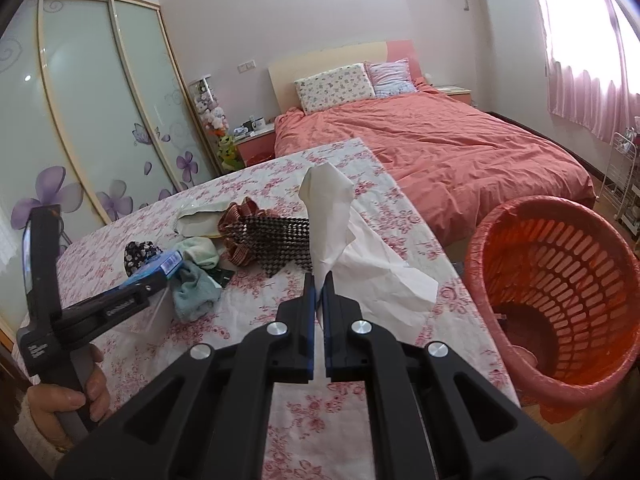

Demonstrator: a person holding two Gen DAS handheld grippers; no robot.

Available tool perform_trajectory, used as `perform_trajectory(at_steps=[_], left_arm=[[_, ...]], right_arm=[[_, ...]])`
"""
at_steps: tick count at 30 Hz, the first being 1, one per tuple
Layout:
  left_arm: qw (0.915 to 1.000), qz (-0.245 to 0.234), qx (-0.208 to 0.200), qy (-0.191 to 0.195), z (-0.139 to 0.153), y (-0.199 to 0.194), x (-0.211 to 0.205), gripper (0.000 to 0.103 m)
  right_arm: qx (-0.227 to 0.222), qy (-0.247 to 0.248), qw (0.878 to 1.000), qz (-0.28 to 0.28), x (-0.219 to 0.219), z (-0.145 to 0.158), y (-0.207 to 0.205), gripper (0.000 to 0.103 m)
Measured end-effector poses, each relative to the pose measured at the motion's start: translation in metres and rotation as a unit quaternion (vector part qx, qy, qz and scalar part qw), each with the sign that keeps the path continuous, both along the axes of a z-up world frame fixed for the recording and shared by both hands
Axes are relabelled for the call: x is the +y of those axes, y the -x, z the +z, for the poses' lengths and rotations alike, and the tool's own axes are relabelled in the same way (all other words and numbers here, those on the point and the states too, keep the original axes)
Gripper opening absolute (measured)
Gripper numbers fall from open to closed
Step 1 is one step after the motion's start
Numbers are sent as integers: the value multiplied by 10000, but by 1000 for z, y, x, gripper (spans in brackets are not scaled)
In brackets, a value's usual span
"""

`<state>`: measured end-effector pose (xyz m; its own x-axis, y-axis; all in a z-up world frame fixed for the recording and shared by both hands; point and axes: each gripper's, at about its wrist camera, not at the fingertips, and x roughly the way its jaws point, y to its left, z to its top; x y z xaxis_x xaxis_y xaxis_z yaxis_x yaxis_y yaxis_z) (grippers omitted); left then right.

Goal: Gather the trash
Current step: 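Grasp the blue Vinda tissue pack with the left gripper while the right gripper holds the tissue, then carry both items over the orange basket and open both grippers to drop them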

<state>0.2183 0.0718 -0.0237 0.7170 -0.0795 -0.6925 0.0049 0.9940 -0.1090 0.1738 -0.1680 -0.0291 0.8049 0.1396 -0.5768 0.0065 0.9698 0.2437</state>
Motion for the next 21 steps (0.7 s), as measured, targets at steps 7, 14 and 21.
perform_trajectory(at_steps=[7, 14, 21], left_arm=[[9998, -136, -139, 88, 6, 7, -9, 52], [9990, -232, -315, 205, 17, 16, -15, 51], [9962, -578, -501, 416, 33, 31, -41, 51]], right_arm=[[-17, -56, 9998, -169, -16, 0, 9, 4], [-89, -101, 9994, -323, -32, 2, 18, 4], [-157, -58, 9982, -569, -50, 5, 29, 4]])
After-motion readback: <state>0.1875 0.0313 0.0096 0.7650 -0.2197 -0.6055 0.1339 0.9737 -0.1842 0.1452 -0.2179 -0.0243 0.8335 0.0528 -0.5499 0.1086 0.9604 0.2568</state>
